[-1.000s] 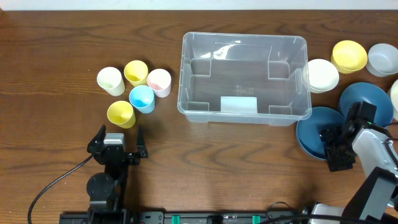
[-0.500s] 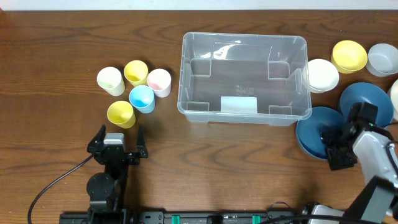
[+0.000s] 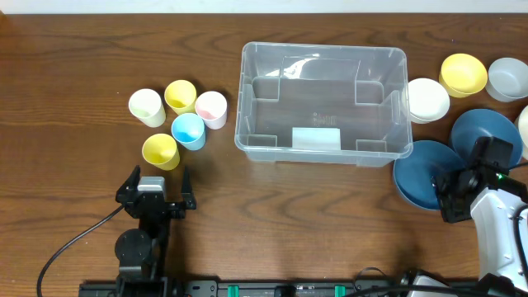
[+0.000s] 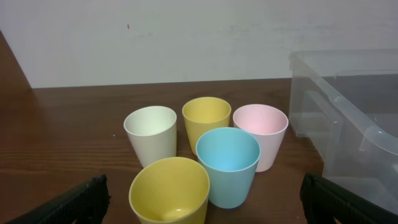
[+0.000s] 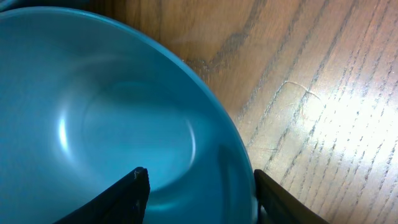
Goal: Pack container
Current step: 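Move the right gripper down to the rim of the front teal bowl, then close the right gripper on the teal bowl's rim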
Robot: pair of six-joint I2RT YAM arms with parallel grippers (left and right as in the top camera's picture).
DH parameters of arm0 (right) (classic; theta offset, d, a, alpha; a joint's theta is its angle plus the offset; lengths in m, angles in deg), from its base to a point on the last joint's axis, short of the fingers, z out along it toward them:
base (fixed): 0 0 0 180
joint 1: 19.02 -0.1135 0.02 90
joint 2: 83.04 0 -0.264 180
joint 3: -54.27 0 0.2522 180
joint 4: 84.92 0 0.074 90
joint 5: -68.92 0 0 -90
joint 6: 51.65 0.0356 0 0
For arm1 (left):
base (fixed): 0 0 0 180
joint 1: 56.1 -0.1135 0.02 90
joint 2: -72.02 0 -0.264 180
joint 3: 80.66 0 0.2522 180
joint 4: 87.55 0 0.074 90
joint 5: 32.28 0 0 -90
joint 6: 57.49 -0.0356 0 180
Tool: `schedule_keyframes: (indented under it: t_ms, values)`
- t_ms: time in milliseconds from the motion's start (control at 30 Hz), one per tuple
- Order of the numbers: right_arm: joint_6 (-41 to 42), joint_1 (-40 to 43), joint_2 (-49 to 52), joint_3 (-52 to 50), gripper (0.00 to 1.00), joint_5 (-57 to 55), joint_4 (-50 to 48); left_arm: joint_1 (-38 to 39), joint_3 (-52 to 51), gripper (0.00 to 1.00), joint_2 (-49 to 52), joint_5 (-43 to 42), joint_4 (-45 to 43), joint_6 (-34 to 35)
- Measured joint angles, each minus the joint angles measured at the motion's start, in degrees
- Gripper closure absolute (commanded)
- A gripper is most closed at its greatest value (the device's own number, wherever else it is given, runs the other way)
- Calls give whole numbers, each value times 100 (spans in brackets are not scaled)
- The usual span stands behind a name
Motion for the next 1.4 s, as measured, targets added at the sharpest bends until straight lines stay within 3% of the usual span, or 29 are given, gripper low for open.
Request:
schedule_keyframes:
  t_ms: [233, 400, 767, 1000, 1200, 1400]
  values:
    - [0, 0, 0, 0, 44, -15, 0, 0, 0, 2, 0, -2, 0, 0]
    - [7, 0, 0, 0, 32, -26, 0, 0, 0, 2, 0, 0, 0, 0]
    - [31, 0, 387, -7, 34, -142, -107, 0, 0, 2, 0, -2, 0, 0]
    - [59, 0, 686, -28, 64, -170, -166, 0, 0, 2, 0, -2, 0, 0]
    - [92, 2, 686, -33, 98, -177, -157, 0, 0, 2, 0, 0, 0, 0]
    - [111, 0, 623, -20, 98, -46, -168, 0, 0, 2, 0, -2, 0, 0]
